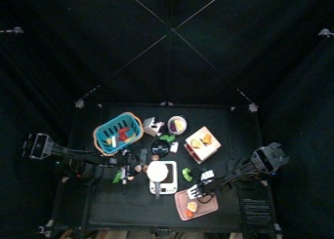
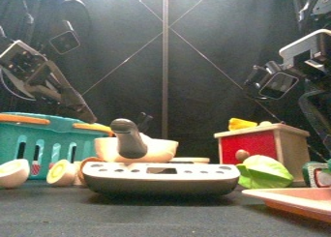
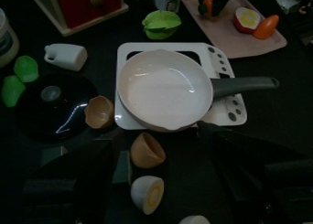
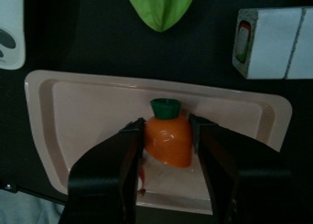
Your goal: Place carrot top in pan
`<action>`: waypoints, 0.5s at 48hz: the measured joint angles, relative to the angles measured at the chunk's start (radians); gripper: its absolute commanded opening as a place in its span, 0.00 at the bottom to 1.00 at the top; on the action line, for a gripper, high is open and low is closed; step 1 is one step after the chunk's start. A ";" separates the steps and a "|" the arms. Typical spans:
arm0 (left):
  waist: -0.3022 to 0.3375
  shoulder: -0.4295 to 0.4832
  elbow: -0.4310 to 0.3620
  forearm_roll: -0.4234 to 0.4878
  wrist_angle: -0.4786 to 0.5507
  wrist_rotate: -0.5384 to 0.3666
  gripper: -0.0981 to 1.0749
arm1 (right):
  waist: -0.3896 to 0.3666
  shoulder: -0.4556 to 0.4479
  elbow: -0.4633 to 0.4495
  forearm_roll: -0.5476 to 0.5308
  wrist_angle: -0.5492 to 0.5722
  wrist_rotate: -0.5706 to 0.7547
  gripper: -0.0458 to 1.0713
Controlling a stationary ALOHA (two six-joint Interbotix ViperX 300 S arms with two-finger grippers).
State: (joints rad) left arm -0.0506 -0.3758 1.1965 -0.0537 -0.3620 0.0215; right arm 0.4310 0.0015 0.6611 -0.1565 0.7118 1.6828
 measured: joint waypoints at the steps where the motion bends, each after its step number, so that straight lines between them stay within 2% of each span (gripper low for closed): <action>1: -0.002 0.000 0.000 -0.002 0.002 0.002 0.92 | 0.000 0.000 -0.003 -0.011 -0.002 0.000 0.61; 5: -0.002 0.000 0.000 0.000 0.000 0.000 0.92 | -0.003 0.000 -0.017 -0.055 -0.005 0.000 0.61; 14: -0.002 0.000 0.000 -0.002 0.002 0.002 0.92 | -0.041 -0.009 -0.075 -0.273 -0.069 -0.002 0.61; 19: -0.002 0.000 0.000 -0.002 0.002 0.002 0.92 | -0.086 -0.009 -0.104 -0.385 -0.135 0.000 0.61; 24: -0.002 0.000 0.000 0.000 0.002 0.002 0.92 | -0.144 -0.003 -0.132 -0.523 -0.249 0.006 0.61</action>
State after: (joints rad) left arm -0.0522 -0.3758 1.1965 -0.0537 -0.3605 0.0230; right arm 0.2869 -0.0015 0.5292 -0.6796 0.4633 1.6889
